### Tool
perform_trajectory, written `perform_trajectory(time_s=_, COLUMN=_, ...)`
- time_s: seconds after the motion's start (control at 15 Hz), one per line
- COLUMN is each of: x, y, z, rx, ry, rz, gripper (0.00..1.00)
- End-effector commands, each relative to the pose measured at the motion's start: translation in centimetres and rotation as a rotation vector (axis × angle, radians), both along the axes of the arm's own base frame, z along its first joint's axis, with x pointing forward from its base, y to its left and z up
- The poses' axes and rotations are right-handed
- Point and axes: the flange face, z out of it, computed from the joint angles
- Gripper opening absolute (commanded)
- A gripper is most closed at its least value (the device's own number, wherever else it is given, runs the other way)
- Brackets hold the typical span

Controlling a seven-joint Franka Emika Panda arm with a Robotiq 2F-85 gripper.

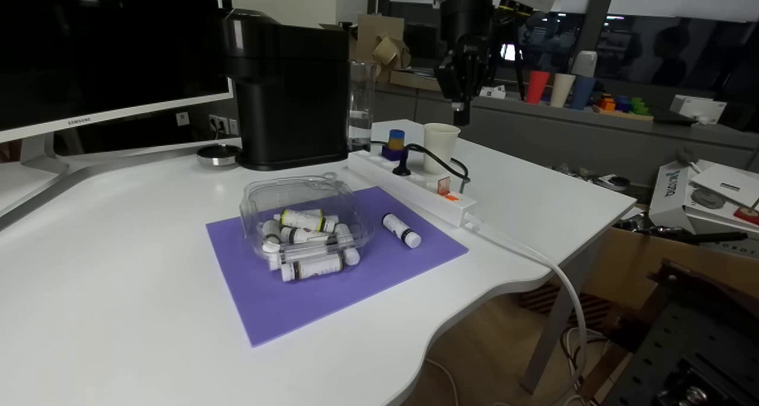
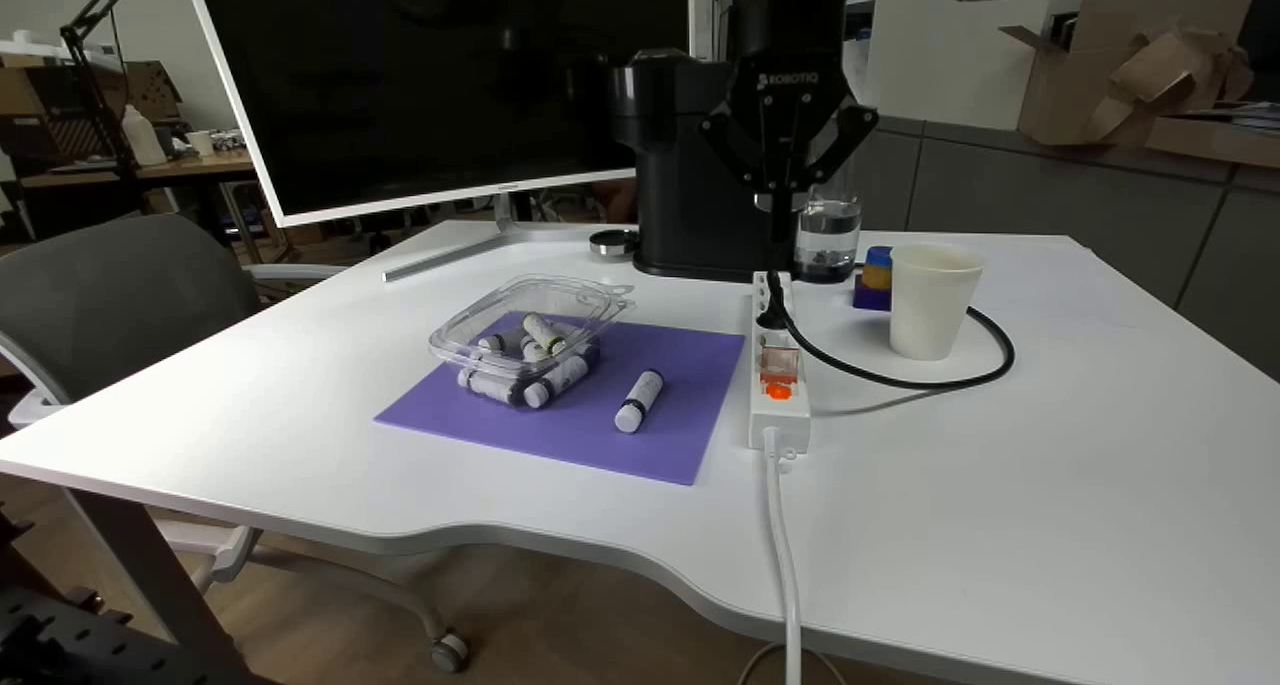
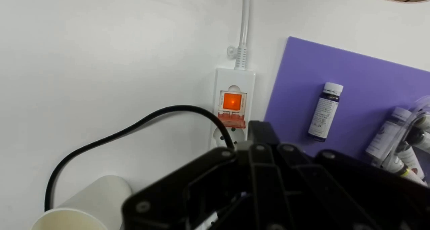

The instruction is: Turn off the first switch on the extension cord

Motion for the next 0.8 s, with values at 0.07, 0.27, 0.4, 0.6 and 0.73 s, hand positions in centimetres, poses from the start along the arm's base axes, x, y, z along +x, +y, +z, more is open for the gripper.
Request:
perform_trajectory(time_s=0.07, x=-0.1, y=0.3, z=0.2, rx=-0.015, ry=-0.024, rz=-0.019, gripper=0.00)
perform_trajectory(time_s=0.27, x=-0.5, y=0.5, z=-1.0, rx=-0.028, ry=-0.074, rz=-0.072, gripper=0.00)
perform_trajectory(time_s=0.4, x=-0.9, y=0.6, z=-2.1, rx=-0.037, ry=-0.120, rz=-0.108, gripper=0.00)
perform_trajectory(time_s=0.6, x=-1.1, y=0.9, z=-3.8, rx=-0.036, ry=-0.164, rz=-0.154, gripper=0.00)
perform_trajectory(time_s=0.73, x=-1.2, y=1.0, z=-5.1, rx=-0.038, ry=-0.188, rz=-0.178, gripper=0.00)
